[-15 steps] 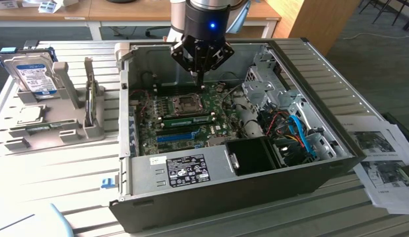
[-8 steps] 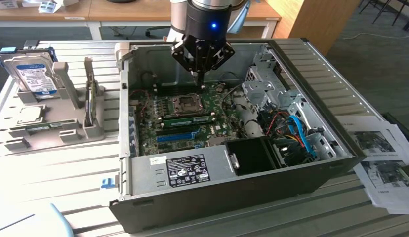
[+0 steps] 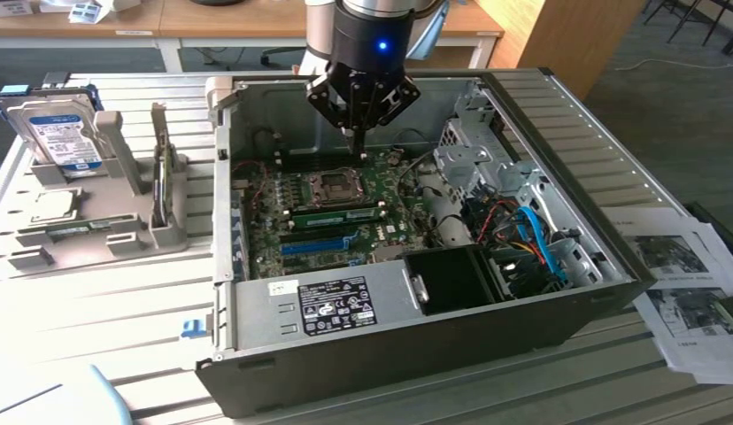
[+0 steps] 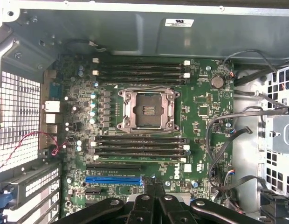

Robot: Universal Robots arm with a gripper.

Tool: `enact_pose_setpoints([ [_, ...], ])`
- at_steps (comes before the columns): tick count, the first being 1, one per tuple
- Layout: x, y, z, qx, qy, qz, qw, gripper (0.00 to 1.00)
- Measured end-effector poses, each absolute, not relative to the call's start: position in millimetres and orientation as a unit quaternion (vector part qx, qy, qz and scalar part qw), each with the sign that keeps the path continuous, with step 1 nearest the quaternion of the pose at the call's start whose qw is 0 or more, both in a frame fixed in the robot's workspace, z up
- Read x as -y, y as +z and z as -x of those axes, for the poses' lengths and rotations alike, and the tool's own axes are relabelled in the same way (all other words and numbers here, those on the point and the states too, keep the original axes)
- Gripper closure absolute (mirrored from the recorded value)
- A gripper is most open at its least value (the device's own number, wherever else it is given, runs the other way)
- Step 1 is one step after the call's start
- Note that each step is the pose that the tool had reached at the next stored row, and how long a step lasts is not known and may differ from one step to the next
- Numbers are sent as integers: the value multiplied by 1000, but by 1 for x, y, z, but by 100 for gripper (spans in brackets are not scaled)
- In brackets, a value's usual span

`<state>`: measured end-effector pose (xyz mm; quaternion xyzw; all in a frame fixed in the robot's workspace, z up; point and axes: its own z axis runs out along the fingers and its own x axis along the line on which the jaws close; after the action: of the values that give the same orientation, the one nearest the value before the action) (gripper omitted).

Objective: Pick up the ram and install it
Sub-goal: 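Press down the ram until it locks into place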

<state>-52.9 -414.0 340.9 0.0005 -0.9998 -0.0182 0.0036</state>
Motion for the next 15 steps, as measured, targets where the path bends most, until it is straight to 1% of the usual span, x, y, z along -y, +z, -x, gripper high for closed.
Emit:
enact_pose_setpoints([
  [15,414,340,58,1000,-18,-1,4,91],
])
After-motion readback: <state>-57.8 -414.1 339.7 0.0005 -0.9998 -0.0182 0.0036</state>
